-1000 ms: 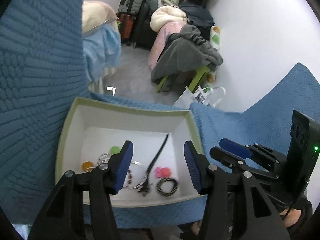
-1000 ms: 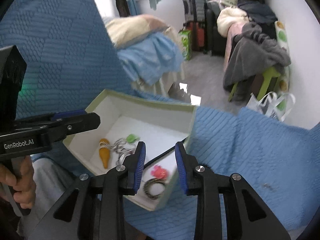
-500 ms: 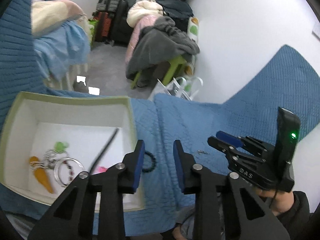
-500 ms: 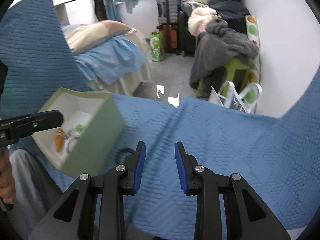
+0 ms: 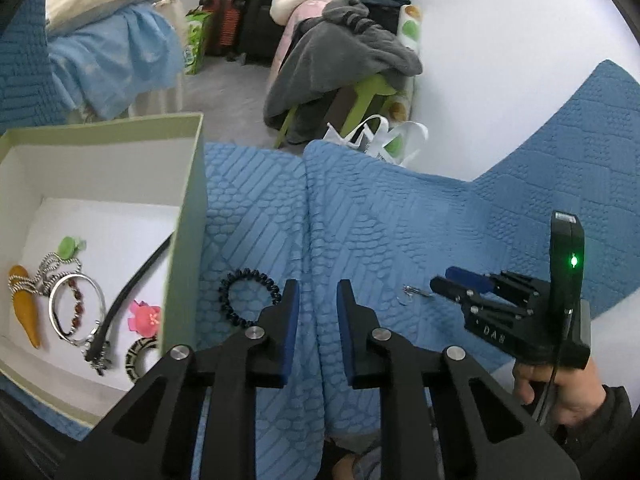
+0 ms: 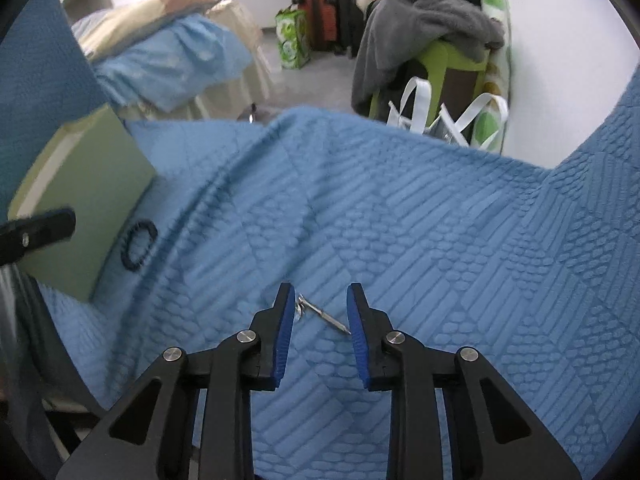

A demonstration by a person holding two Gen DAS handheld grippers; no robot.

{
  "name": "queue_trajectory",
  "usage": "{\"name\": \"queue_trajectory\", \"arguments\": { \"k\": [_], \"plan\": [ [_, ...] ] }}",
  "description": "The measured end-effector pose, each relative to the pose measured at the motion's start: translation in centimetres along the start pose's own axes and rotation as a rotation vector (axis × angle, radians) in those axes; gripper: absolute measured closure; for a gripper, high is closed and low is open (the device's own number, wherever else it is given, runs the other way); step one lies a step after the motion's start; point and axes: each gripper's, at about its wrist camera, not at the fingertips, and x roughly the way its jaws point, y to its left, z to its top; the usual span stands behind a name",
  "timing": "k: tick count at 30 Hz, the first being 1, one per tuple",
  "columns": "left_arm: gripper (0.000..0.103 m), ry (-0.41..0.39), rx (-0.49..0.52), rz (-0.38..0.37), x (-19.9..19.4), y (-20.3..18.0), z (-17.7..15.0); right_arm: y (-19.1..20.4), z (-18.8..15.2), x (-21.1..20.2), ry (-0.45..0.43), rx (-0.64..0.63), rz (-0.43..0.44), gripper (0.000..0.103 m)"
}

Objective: Organize jewelry

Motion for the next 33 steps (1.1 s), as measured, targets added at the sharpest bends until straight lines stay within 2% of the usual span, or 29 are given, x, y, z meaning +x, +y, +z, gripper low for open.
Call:
{"name": "queue_trajectory", "arguments": {
  "k": [4,10,11,12,15,20,23,27,29,30,33],
  "plan": [
    [0.084,0.011,0.040,0.078,1.4,-0.9,-0.6,-0.2,-0.5,1.0,0.017,-0.027,0.030,0.079],
    [0.084,0.039,0.007,0.188,3.6,-0.8,-1.7,0.3,-0.3,1.8,0.028,-0.080,0.057,0.079],
    [0.084,0.034,0.001,0.208,3.8,-0.8,-1.8,0.5,-0.3,2.0,0.034,-0.090,0.051,0.081],
    [0.084,0.030,-0.003,0.221,4.0,-0.8,-1.8,0.6,-0.4,2.1,0.039,-0.098,0.047,0.089],
    [0.084,0.023,-0.009,0.277,4.5,-0.7,-1.9,0.8,-0.4,2.4,0.042,-0.110,0.055,0.091],
    [0.084,0.075,-0.032,0.284,6.7,-0.2,-2.1,1.7,-0.7,2.3,0.045,-0.160,0.043,0.095],
    [0.084,0.081,0.000,0.287,7.4,-0.6,-2.0,2.0,-0.9,2.2,0.052,-0.179,0.044,0.098],
    [0.084,0.083,0.032,0.295,7.8,-1.1,-1.8,1.6,-0.8,1.8,0.043,-0.144,0.063,0.101],
    [0.088,0.081,0.051,0.296,7.9,-1.3,-1.8,1.4,-0.8,1.4,0.030,-0.123,0.066,0.101],
    [0.094,0.080,0.058,0.287,7.9,-1.4,-1.8,1.2,-0.7,1.1,0.020,-0.107,0.074,0.101],
    [0.095,0.085,0.096,0.271,8.0,-1.8,-1.9,0.5,-0.5,0.8,0.008,-0.060,0.080,0.101]
  ]
}}
